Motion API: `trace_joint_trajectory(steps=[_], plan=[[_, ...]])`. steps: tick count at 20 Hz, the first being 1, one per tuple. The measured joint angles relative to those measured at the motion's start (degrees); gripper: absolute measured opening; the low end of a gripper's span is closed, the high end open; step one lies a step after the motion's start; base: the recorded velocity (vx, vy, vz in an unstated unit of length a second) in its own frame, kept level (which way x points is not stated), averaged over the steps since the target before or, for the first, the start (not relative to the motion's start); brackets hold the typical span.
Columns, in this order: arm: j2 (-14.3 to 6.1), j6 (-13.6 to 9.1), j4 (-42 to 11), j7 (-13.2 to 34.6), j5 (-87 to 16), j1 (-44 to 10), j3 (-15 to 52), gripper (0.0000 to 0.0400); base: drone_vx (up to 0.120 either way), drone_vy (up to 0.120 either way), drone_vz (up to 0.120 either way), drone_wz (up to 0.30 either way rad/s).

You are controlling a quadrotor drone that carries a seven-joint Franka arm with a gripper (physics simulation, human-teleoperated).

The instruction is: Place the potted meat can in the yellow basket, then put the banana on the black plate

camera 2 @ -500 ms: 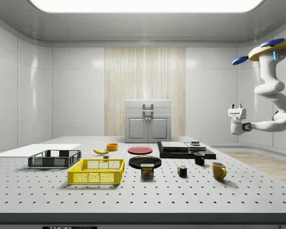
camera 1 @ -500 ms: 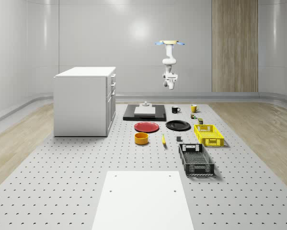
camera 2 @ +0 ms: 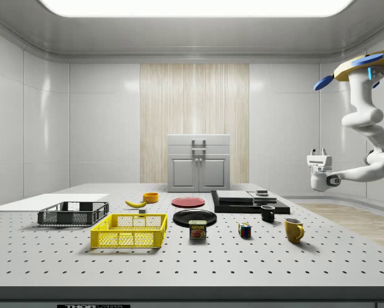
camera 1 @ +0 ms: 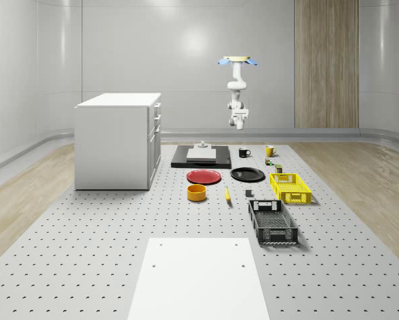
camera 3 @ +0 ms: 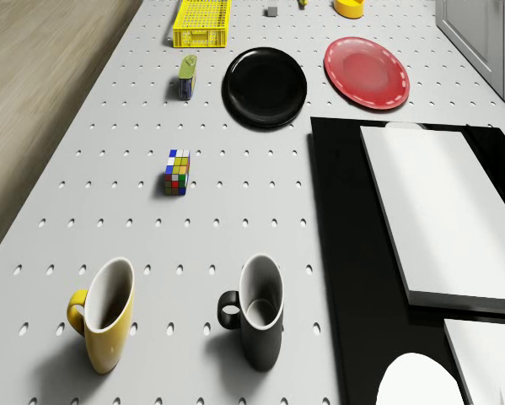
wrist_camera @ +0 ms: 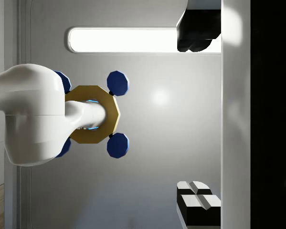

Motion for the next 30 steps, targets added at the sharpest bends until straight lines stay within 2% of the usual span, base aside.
trace_joint_trajectory(steps=[4, 9, 30], plan=[[1.11, -1.64, 2.93, -0.02, 0.02, -0.05, 0.03, 0.04, 0.12, 0.12, 0.0, 0.0], [1.71, -2.47, 4.58, -0.04, 0.04, -0.11, 0.07, 0.04, 0.12, 0.12, 0.0, 0.0], [1.46, -2.07, 4.86, -0.09, -0.03, -0.27, 0.22, 0.04, 0.12, 0.12, 0.0, 0.0]])
